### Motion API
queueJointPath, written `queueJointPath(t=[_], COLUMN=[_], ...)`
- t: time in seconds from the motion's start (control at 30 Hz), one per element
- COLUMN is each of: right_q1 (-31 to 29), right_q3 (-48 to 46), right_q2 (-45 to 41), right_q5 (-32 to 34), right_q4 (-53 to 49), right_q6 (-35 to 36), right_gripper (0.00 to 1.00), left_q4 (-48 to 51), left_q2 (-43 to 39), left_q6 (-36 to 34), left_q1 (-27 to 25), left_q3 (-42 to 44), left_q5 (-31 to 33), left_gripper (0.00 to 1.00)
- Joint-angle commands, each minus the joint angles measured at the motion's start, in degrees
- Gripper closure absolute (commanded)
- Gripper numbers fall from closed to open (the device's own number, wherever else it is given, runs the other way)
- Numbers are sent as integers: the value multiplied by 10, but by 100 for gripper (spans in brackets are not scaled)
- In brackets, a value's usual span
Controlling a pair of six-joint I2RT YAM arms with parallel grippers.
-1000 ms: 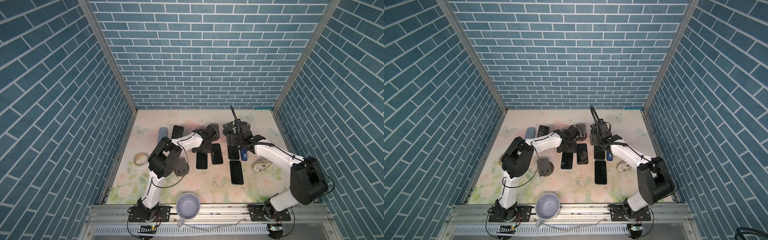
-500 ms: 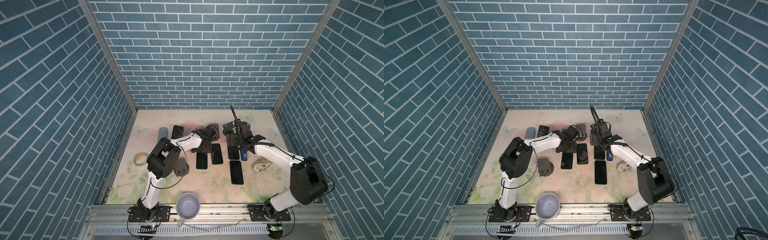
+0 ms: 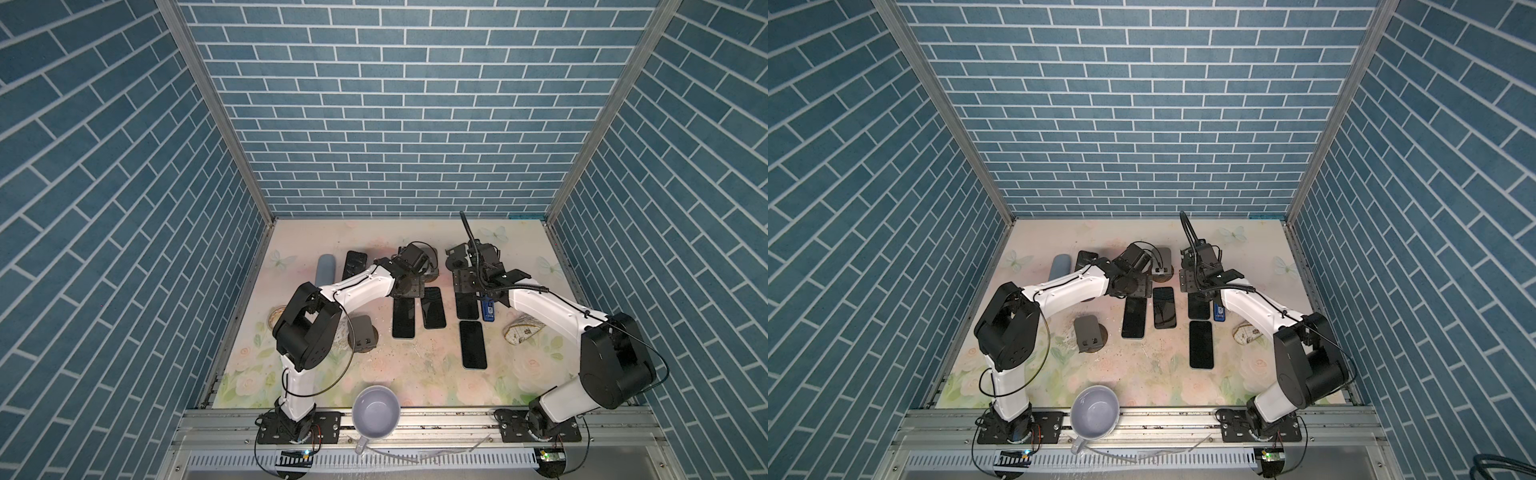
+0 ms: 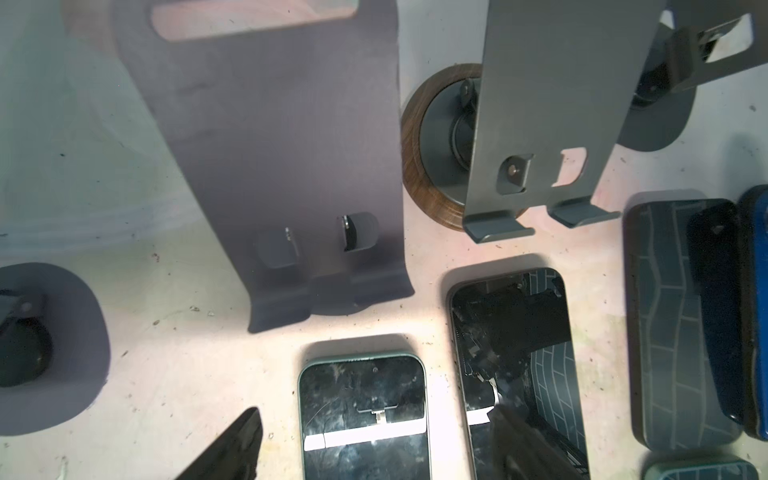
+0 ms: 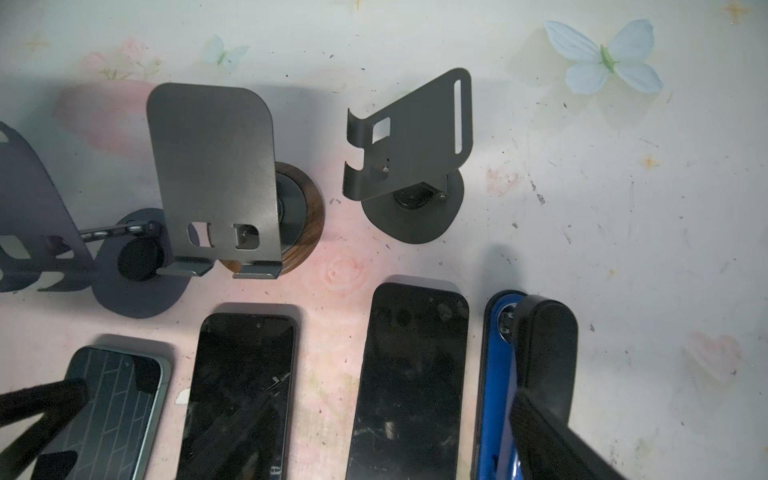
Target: Remove the phone from the phone stand
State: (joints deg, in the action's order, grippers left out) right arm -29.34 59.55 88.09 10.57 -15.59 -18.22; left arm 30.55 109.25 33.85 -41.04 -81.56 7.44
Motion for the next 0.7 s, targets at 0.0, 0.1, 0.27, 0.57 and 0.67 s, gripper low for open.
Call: queueJointPath(t=[0.0, 0.1, 0.27, 0.57, 0.67], right_q1=[3, 3, 3, 1, 0], right_q3=[39, 48, 64, 92, 96], right_q2=[9, 12, 21, 38, 37], right_q5=[-11, -16, -30, -61, -61], right_q4=[-19, -26, -33, -54, -55], right_q6=[-16, -19, -28, -45, -52], right_gripper=[12, 12, 12, 12, 12], left_q4=[-7, -5, -1, 10, 16], left_q2=[-31, -57, -108, -195, -228], left_q6=[-8, -5, -3, 4, 17], left_q1=[-4, -5, -4, -4, -4], left_q3=[25, 42, 72, 136, 158], left_q5=[16, 26, 49, 97, 116], left_gripper=[13, 13, 11, 6, 1])
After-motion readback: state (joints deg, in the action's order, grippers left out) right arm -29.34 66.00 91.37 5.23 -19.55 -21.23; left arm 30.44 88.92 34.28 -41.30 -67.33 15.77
